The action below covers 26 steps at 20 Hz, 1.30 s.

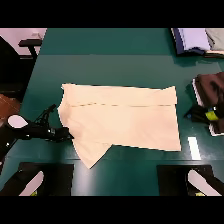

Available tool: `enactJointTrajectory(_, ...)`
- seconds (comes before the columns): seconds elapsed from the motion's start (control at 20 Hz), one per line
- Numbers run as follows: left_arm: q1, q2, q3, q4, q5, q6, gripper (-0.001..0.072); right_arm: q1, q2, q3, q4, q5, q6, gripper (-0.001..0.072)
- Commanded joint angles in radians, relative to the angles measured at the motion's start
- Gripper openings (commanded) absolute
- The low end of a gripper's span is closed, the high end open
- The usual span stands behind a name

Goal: Fold the shirts.

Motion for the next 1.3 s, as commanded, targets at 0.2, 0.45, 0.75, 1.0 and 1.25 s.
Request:
enactJointTrajectory(0.2,0.0,0.001,0.089,0.017,-0.029,0.006,0.0022,-0.23,0.054,-0.358,0.037,0.004,-0.064,0.0556)
enactJointTrajectory(0.45,0.0,0.001,0.089,0.024,-0.031,0.005,0.0022,-0.074,0.034,-0.388,0.055,-0.037,-0.056,0.0554)
enactJointTrajectory(0.75,0.0,0.001,0.101,0.134,-0.167,0.0,0.002,0.087,-0.038,-0.3,0.042,0.002,-0.051,0.0014)
enactJointTrajectory(1.0,0.0,0.001,0.203,0.128,-0.195,-0.006,0.002,0.127,0.114,-0.174,0.044,0.005,-0.033,0.0013)
enactJointTrajectory(1.25,-0.051,-0.031,0.399,0.138,-0.023,0.011,0.002,0.132,-0.025,0.061,0.048,-0.016,-0.027,0.0012)
